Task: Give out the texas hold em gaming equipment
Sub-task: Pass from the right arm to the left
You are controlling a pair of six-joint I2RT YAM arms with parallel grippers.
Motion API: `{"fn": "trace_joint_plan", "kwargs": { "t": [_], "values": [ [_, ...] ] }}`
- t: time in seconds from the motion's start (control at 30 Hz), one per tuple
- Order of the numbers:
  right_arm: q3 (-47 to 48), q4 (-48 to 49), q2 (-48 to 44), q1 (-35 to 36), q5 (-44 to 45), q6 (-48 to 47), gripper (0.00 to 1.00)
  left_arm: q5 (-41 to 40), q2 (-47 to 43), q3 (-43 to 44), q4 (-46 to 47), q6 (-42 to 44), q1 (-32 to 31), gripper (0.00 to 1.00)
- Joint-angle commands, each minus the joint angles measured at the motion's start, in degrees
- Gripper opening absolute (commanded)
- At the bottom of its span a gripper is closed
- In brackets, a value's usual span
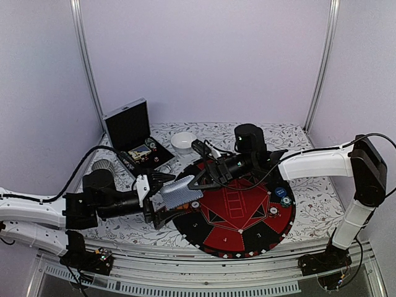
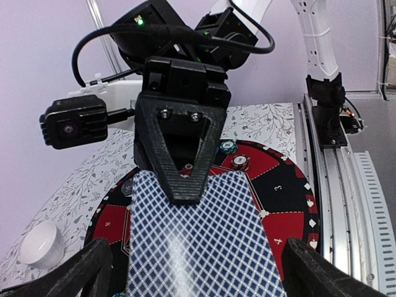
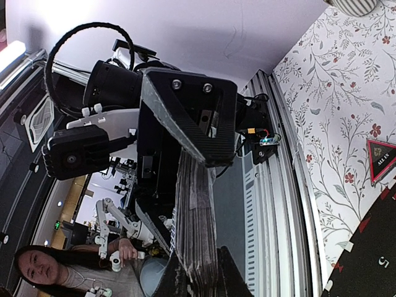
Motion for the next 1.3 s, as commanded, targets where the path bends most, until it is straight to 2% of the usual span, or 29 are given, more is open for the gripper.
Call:
{"fn": "trace_joint_plan", "kwargs": {
  "t": [0.0, 0.17, 0.4, 0.67, 0.83, 1.1, 1.27],
  "values": [
    [2.0, 0.2, -1.2, 0.4, -0.1, -0.1, 0.02, -2.2, 0.1, -0.8, 5.2, 0.4, 0.7, 0.97],
    [2.3, 0.2, -1.0, 0.4, -0.2, -0.2, 0.02, -1.3, 1.2, 0.2, 1.9, 0.5, 0.7, 0.92],
    [2.3, -0.2, -1.5, 0.4, -0.1, -0.5, 0.02, -1.8, -0.7, -0.3, 0.7, 0.4, 1.7, 0.94],
    [2.6, -0.5, -1.4, 0.4, -0.1, -0.6, 0.02, -0.4, 0.1, 0.7, -0.9, -0.3, 2.1, 0.8],
    [2.6, -0.6, -1.5, 0.4, 0.1, -0.7, 0.02, -0.6, 0.8, 1.0, -1.0, -0.2, 2.4, 0.81],
    [2.6, -0.7, -1.2, 0.3, 0.0, -0.8, 0.02, 0.5, 2.2, 2.2, -0.9, 0.2, 2.6, 0.68],
    [2.5, -0.8, -0.7, 0.4, 0.1, -0.8, 0.02, 0.1, 1.7, 2.2, -0.1, 0.1, 2.6, 0.67]
  ]
}}
